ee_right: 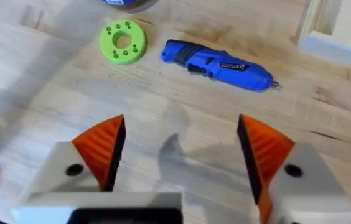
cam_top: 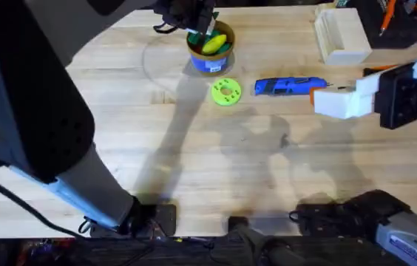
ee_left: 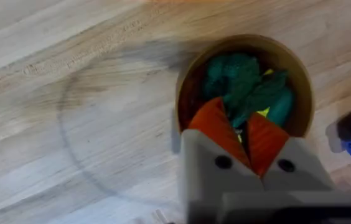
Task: Pick up the gripper from the table and insert it into the empty holder that is missing its gripper. Then pick up a screw, insert it into the mounting hole, and use the screwdriver to tighten it. Finally, clean up the table by picking up the vegetable and placing it into the bucket.
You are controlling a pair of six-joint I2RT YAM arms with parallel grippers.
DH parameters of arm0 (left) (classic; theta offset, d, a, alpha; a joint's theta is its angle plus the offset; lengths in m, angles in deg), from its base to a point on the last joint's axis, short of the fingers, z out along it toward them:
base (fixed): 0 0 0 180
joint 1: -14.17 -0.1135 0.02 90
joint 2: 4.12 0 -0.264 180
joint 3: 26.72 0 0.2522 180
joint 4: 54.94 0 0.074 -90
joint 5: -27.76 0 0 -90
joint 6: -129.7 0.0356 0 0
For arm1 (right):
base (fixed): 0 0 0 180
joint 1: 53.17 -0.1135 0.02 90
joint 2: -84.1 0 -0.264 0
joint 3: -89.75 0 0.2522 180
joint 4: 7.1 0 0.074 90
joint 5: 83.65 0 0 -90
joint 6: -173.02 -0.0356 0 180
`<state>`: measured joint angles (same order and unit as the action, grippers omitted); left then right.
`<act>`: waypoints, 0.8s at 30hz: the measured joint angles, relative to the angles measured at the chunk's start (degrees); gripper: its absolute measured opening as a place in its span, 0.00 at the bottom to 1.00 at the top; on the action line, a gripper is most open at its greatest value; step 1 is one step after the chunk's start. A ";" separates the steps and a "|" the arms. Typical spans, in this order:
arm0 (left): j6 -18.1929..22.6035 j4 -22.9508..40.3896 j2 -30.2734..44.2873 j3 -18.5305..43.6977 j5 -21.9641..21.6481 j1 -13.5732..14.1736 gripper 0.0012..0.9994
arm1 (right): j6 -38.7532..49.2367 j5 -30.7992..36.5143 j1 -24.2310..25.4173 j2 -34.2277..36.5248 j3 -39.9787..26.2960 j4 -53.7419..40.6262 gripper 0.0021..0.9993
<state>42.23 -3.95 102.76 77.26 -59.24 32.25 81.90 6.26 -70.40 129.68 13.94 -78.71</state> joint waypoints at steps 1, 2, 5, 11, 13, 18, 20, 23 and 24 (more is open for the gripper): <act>0.00 -0.23 0.01 0.00 -0.01 0.00 0.02 | 0.00 0.01 0.00 0.02 0.00 0.00 1.00; 0.00 -0.50 -0.04 0.00 0.01 0.00 0.02 | 0.00 0.01 0.00 0.00 0.00 0.00 0.99; 0.00 -0.80 -0.12 0.00 0.01 0.00 0.02 | 0.00 0.01 0.00 0.02 0.00 0.00 0.99; 0.00 -0.82 -0.12 0.00 0.01 0.00 0.02 | 0.00 0.01 0.00 0.00 0.00 0.00 0.99; 0.15 -0.82 -0.11 0.00 0.01 0.00 0.09 | 0.00 0.01 0.00 0.01 0.00 0.00 0.99; -0.20 -1.00 -0.11 0.00 0.03 0.00 0.99 | 0.00 0.01 0.00 0.00 0.00 0.00 0.99; -0.20 -1.00 -0.12 0.00 0.03 0.00 0.99 | 0.00 0.01 0.00 0.00 0.00 0.00 0.99; -0.20 -1.00 -0.12 0.00 0.03 0.00 0.99 | 0.00 0.01 0.00 0.02 0.00 0.00 0.99; -0.20 -1.00 -0.12 0.00 0.03 0.00 0.99 | 0.00 0.01 -0.01 0.00 0.00 0.00 0.99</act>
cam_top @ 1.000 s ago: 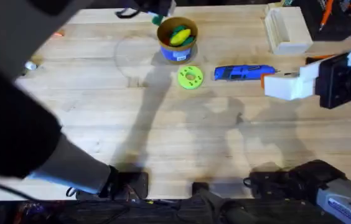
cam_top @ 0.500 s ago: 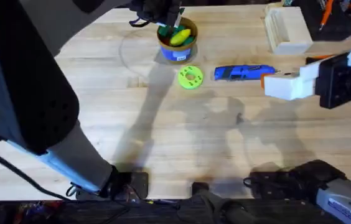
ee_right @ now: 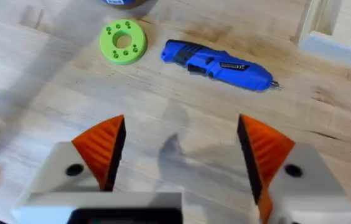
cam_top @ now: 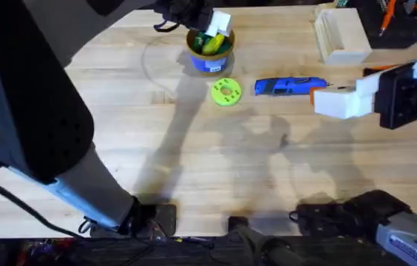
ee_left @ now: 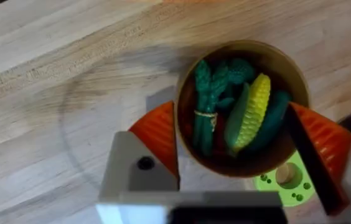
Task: Pick up the gripper from the table and insert it into the empty holder that is missing its gripper. Then pick up a screw, insert it into the mounting hole, and use the screwdriver to tighten it. Finally, clean up the table by picking up the vegetable and placing it into the bucket.
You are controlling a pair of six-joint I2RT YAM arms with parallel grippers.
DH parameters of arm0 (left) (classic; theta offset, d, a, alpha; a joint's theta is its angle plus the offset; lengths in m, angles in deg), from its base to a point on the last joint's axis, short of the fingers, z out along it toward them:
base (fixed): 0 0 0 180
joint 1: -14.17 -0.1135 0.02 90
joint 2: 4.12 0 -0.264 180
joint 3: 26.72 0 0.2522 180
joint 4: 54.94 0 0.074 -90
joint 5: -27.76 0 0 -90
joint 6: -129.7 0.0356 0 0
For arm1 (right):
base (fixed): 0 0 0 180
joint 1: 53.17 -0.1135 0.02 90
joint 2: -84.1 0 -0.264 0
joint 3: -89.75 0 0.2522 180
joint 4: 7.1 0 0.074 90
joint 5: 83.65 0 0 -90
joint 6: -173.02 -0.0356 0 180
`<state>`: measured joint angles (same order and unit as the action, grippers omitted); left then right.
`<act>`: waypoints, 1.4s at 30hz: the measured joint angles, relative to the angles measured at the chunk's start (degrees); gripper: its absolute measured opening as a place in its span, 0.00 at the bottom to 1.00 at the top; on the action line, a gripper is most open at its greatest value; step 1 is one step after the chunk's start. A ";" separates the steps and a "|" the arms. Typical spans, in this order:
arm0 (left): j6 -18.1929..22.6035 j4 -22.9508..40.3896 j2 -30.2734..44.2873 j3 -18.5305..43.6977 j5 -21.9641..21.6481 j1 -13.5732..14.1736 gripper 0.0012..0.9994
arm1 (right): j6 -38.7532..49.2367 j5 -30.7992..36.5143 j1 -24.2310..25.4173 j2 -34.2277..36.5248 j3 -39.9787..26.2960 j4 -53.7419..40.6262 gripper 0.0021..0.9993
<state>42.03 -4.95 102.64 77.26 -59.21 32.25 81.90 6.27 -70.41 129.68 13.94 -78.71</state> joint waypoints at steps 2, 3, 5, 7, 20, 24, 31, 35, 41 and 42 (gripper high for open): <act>0.00 0.09 -0.15 0.02 0.00 0.00 0.99 | 0.00 0.00 0.01 0.00 0.00 0.00 0.99; 0.00 0.25 -0.38 0.02 0.00 0.00 0.99 | 0.00 0.00 0.01 0.00 0.00 0.00 1.00; 0.00 0.61 -1.37 0.04 0.00 0.00 0.99 | 0.00 0.00 -0.01 0.00 0.00 0.00 0.99; 0.00 1.18 -3.18 0.04 -0.01 0.00 0.99 | 0.00 -0.01 0.01 0.00 0.00 0.00 0.99; -0.88 23.71 -22.13 1.38 -4.22 0.00 0.99 | 0.00 0.00 0.01 0.00 0.00 0.00 0.99; -2.32 30.45 -25.86 1.32 -4.98 0.00 0.99 | 0.00 0.00 0.01 0.00 0.00 0.00 0.99; -6.53 33.20 -35.06 -8.48 -6.29 0.00 0.99 | 0.00 0.00 0.01 0.00 0.00 -0.70 0.99; -10.12 33.93 -39.05 -15.77 -6.27 0.00 0.99 | 0.00 0.00 0.01 0.00 0.00 -1.05 0.99; -13.55 33.08 -43.25 -24.42 -6.25 0.00 0.99 | 0.00 0.00 0.01 0.00 0.00 -1.05 0.99; -13.76 32.65 -43.69 -25.42 -6.25 0.00 0.99 | 0.00 0.00 0.01 0.02 0.00 -1.07 0.99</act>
<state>28.27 27.70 58.94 51.84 -65.46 32.25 81.90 6.27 -70.40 129.70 13.94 -79.78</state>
